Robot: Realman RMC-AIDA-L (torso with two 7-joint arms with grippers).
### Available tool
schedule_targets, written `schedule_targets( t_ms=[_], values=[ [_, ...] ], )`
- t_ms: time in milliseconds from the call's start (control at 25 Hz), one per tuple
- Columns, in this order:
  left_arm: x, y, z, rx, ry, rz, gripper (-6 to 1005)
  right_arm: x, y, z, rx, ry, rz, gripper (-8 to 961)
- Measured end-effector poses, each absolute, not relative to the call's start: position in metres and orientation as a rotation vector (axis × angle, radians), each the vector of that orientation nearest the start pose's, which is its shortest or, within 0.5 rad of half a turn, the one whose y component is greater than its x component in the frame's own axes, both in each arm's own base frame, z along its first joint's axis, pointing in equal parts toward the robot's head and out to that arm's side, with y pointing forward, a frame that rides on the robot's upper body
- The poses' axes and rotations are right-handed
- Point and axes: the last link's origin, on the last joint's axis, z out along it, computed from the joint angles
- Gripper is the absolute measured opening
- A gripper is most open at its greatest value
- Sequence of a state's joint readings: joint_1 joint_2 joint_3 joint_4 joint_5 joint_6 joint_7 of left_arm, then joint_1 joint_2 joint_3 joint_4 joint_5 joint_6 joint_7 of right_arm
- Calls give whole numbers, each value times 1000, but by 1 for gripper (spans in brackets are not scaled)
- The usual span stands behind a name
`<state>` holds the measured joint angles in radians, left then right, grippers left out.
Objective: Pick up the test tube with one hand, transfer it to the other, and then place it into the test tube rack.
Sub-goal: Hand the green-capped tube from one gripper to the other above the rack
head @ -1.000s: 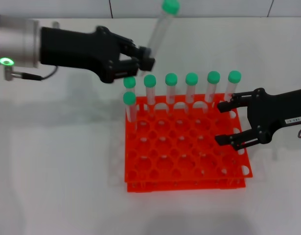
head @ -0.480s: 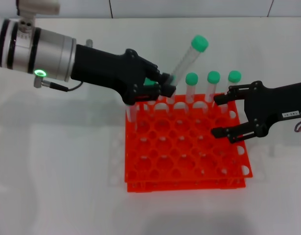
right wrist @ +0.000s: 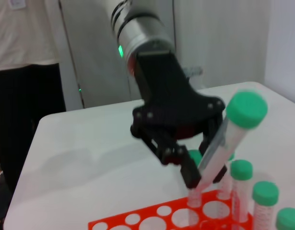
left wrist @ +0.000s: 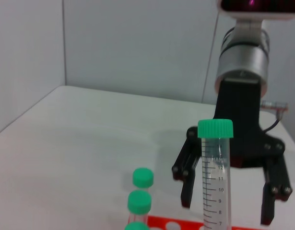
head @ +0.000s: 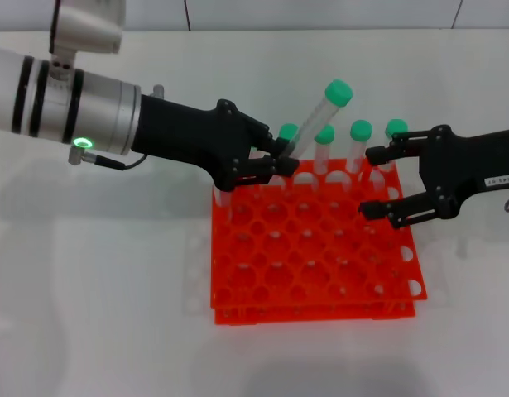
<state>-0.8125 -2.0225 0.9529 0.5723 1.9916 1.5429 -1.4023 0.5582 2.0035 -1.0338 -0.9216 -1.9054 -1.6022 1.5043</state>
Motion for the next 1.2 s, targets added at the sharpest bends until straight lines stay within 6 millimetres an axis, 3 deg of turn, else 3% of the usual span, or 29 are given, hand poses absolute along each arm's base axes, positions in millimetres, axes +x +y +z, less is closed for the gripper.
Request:
schedule_targets(
  t_ms=[240,480,1200],
  values=[
    [-174,372,-33,-3087,-223,-489,193,203,356,38,-2937,344,492,812],
    [-173,371,-35,-3093,-210,-484,193,195,358,53,-2885,488,673,812],
    [-169,372,-39,-3081,-196,-494,193,192,354,14,-2735,537,1153,810]
  ],
)
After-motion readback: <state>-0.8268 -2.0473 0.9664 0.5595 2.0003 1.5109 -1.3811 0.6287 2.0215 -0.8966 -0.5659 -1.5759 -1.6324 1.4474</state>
